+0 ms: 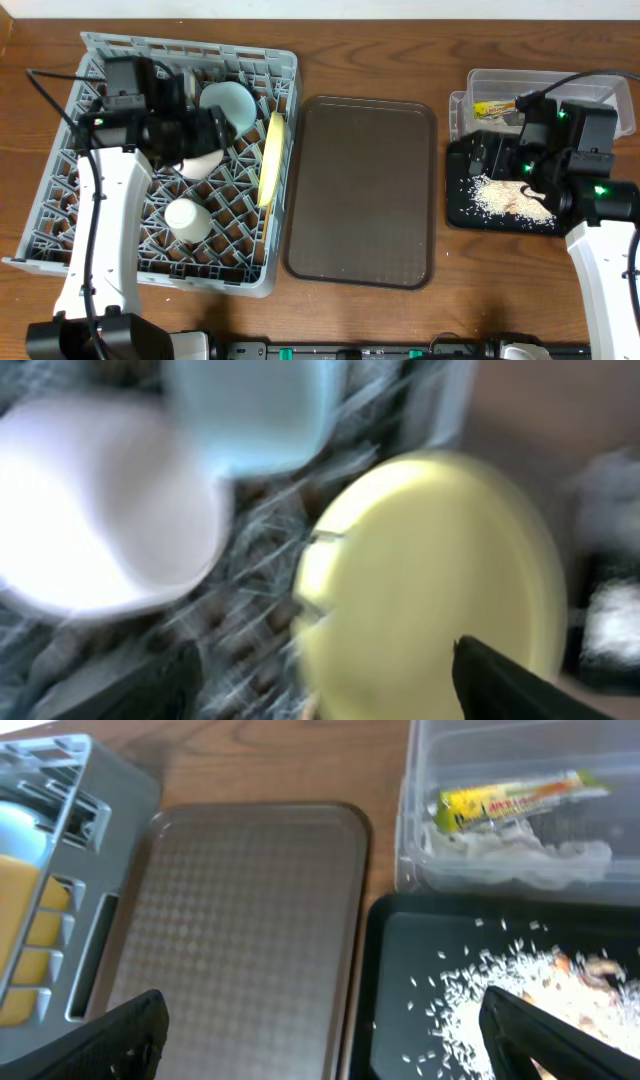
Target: Sort waste into correct bins and load items into the dishwasher
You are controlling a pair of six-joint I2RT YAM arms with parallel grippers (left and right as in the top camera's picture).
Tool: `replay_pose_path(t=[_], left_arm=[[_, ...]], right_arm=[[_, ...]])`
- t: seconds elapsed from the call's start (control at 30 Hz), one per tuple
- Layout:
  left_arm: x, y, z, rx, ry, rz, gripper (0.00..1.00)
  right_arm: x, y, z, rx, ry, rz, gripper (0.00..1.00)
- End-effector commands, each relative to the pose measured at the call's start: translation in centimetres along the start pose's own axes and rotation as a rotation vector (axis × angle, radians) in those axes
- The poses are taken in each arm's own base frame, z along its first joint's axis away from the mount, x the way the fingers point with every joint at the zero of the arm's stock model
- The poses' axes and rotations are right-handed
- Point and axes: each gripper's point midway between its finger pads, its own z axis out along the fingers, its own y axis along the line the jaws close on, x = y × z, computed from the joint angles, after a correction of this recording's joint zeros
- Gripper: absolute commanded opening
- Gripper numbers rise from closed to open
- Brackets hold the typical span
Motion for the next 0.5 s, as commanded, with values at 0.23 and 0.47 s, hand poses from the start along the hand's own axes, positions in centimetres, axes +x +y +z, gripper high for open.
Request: replay_pose_path(t=[0.23, 0.47], left_arm=[[5.5, 5.9, -2.0, -0.374, 0.160, -0.073, 0.88], [6.9, 4.5, -3.3, -0.327, 0.039, 0.016, 0.89]], right_arm=[[6.8, -4.5, -0.3, 0.271, 0.281, 0.141, 0.99], [8.2, -4.0, -2.4, 0.271, 0.249, 0.142, 0.99]])
